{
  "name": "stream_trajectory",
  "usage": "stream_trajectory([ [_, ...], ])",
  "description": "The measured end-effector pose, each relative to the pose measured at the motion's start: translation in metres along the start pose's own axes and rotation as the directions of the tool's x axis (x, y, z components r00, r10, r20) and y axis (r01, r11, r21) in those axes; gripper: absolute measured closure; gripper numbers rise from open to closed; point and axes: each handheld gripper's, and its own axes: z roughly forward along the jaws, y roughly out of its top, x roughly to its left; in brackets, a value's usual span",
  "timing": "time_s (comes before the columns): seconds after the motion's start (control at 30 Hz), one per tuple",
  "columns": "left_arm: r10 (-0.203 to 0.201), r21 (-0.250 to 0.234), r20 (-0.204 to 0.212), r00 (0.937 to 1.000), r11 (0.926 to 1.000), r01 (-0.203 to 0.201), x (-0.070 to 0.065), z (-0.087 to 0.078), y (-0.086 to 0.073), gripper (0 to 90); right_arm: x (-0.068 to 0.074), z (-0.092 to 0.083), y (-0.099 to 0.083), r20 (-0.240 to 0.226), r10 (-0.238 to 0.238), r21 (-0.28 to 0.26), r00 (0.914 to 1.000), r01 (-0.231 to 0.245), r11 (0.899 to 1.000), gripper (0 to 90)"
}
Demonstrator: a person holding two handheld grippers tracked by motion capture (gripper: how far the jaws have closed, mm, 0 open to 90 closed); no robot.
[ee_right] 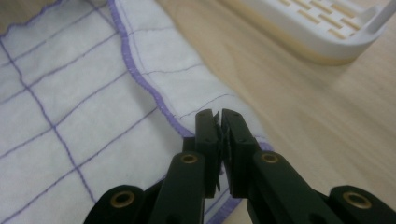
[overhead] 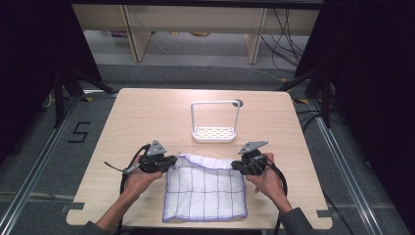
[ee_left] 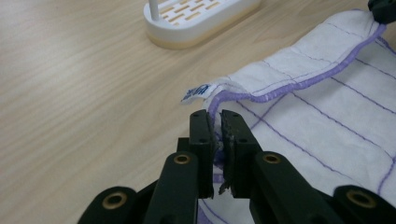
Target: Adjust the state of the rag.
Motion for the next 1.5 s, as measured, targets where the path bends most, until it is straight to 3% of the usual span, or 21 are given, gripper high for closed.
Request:
stream_trajectory([
  [0.1,0.039,0.028,-0.028,0.9988,0.9989,-0.038,0.011,0.004,0.012,83.1,-0.009,-0.004,0.007,0.004,0.062,-0.027,0.9981,-0.062,0.998,85.9],
  [0.27,0.033,0.073,-0.084,0.9959,0.997,-0.026,0.029,0.017,0.021,82.9,-0.026,0.007,0.012,0.044,0.126,-0.041,0.9911,-0.124,0.991,85.8],
  [0.33,0.011,0.091,-0.09,0.9959,0.9959,-0.002,0.036,0.027,0.022,82.6,-0.034,0.018,0.012,0.069,0.156,-0.072,0.9853,-0.151,0.986,85.7],
  [0.37,-0.011,0.1,-0.099,0.995,0.9947,0.021,0.041,0.036,0.021,82.4,-0.042,0.028,0.014,0.085,0.196,-0.091,0.9769,-0.188,0.978,85.5],
  [0.5,-0.044,0.124,-0.107,0.9933,0.9906,0.057,0.045,0.054,0.016,80.8,-0.052,0.041,0.019,0.109,0.206,-0.056,0.9725,-0.201,0.978,84.7],
  [0.6,-0.06,0.121,-0.101,0.9931,0.99,0.072,0.048,0.058,0.014,79.9,-0.053,0.047,0.021,0.114,0.24,-0.034,0.9641,-0.237,0.971,82.9],
  [0.63,-0.063,0.115,-0.104,0.9926,0.9906,0.075,0.048,0.059,0.013,79.6,-0.053,0.051,0.023,0.119,0.3,-0.035,0.9464,-0.298,0.954,76.0],
  [0.7,-0.053,0.116,-0.096,0.994,0.9911,0.064,0.049,0.057,0.013,79.9,-0.057,0.049,0.024,0.141,0.273,-0.043,0.9518,-0.269,0.962,70.5],
  [0.73,-0.046,0.124,-0.084,0.9954,0.9906,0.057,0.05,0.056,0.013,80.1,-0.056,0.046,0.025,0.142,0.289,-0.025,0.9468,-0.288,0.957,68.0],
  [0.77,-0.043,0.132,-0.073,0.9964,0.9898,0.053,0.051,0.055,0.014,80.6,-0.059,0.044,0.026,0.139,0.263,-0.029,0.9548,-0.261,0.965,66.3],
  [0.8,-0.043,0.132,-0.073,0.9964,0.9898,0.053,0.051,0.055,0.014,81.1,-0.059,0.044,0.026,0.139,0.263,-0.029,0.9548,-0.261,0.965,66.3],
  [0.87,-0.043,0.129,-0.071,0.9966,0.9903,0.052,0.051,0.055,0.013,81.5,-0.059,0.039,0.025,0.146,0.265,-0.062,0.9533,-0.258,0.964,62.4],
  [0.93,-0.047,0.107,-0.082,0.9956,0.9927,0.056,0.049,0.056,0.013,82.7,-0.057,0.034,0.027,0.129,0.243,-0.102,0.9613,-0.231,0.968,59.2],
  [1.0,-0.041,0.11,-0.083,0.9957,0.9926,0.05,0.049,0.056,0.013,83.0,-0.056,0.032,0.028,0.136,0.223,-0.1,0.9652,-0.211,0.972,58.6],
  [1.03,-0.036,0.11,-0.076,0.9965,0.9929,0.044,0.049,0.055,0.014,83.1,-0.054,0.032,0.03,0.124,0.198,-0.063,0.9723,-0.191,0.979,57.4],
  [1.2,-0.033,0.111,-0.075,0.9966,0.993,0.042,0.049,0.054,0.015,83.1,-0.058,0.042,0.029,0.14,0.174,-0.042,0.9747,-0.17,0.985,56.5],
  [1.27,-0.035,0.109,-0.073,0.9967,0.9931,0.043,0.05,0.054,0.014,83.1,-0.059,0.049,0.028,0.135,0.178,-0.003,0.9747,-0.179,0.984,59.5],
  [1.3,-0.04,0.106,-0.07,0.9968,0.9933,0.047,0.05,0.054,0.014,83.1,-0.061,0.055,0.026,0.139,0.138,-0.008,0.9806,-0.138,0.99,71.4],
  [1.33,-0.04,0.106,-0.07,0.9968,0.9933,0.047,0.05,0.054,0.014,83.1,-0.061,0.055,0.026,0.139,0.138,-0.008,0.9806,-0.138,0.99,71.4],
  [1.37,-0.03,0.104,-0.072,0.997,0.9939,0.037,0.05,0.054,0.014,83.1,-0.062,0.055,0.026,0.132,0.121,-0.002,0.9838,-0.121,0.993,83.6],
  [1.5,-0.027,0.101,-0.065,0.9975,0.9943,0.033,0.05,0.052,0.014,83.6,-0.063,0.051,0.027,0.123,0.093,0.003,0.9881,-0.094,0.996,88.0],
])
